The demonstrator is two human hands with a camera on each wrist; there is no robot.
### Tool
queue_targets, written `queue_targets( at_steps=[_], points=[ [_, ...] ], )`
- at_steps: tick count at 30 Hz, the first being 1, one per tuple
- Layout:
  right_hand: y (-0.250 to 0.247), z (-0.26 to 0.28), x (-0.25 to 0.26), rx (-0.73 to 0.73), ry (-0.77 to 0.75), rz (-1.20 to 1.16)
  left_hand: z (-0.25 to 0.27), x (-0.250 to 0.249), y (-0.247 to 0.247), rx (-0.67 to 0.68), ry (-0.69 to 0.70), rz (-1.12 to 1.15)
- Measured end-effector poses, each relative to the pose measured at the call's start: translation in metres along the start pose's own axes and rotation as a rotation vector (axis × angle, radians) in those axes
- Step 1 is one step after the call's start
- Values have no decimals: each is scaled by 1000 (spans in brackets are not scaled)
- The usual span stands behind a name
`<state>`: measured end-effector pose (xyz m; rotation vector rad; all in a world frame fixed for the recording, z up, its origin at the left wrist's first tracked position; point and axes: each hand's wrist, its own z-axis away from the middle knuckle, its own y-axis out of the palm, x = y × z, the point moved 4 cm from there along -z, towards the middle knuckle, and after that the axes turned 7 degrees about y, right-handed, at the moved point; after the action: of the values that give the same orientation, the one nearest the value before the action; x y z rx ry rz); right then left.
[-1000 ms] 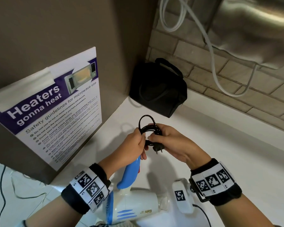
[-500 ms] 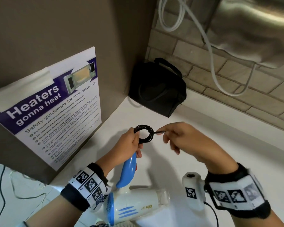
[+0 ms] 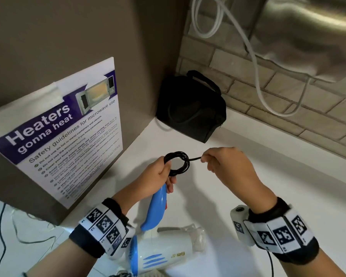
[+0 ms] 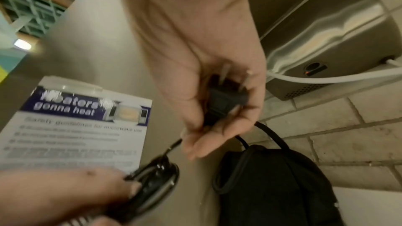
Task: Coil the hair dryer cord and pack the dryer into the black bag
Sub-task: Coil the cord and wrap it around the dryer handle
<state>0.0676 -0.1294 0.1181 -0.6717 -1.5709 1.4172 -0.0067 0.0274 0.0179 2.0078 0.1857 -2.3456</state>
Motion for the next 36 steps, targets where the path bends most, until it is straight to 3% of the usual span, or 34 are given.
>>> queue_targets(
  at_steps=[7, 14, 16, 18, 22, 25, 30, 36],
  points=[
    [20, -22, -21, -303, -8, 93, 5, -9, 5, 88, -10, 31],
    [64, -35, -24, -335, -70, 147, 10, -16, 8, 92, -14, 94],
    [70, -39, -26, -270, -32, -77, 10, -17, 9, 85, -2, 64],
    [77, -42, -27, -110, 73, -322, 11, -17, 9, 72, 10, 36],
    [85, -36, -20, 196, 321, -1093, 10, -15, 9, 58, 9, 26],
    [85, -32, -13, 336, 438, -1415, 11, -15, 8, 45, 19, 13],
    [84, -29, -15, 400, 597, -1701, 11, -16, 8, 26, 23, 16],
    [81, -24, -9, 423, 613, -1762, 12, -20, 10, 20, 24, -8]
  ],
)
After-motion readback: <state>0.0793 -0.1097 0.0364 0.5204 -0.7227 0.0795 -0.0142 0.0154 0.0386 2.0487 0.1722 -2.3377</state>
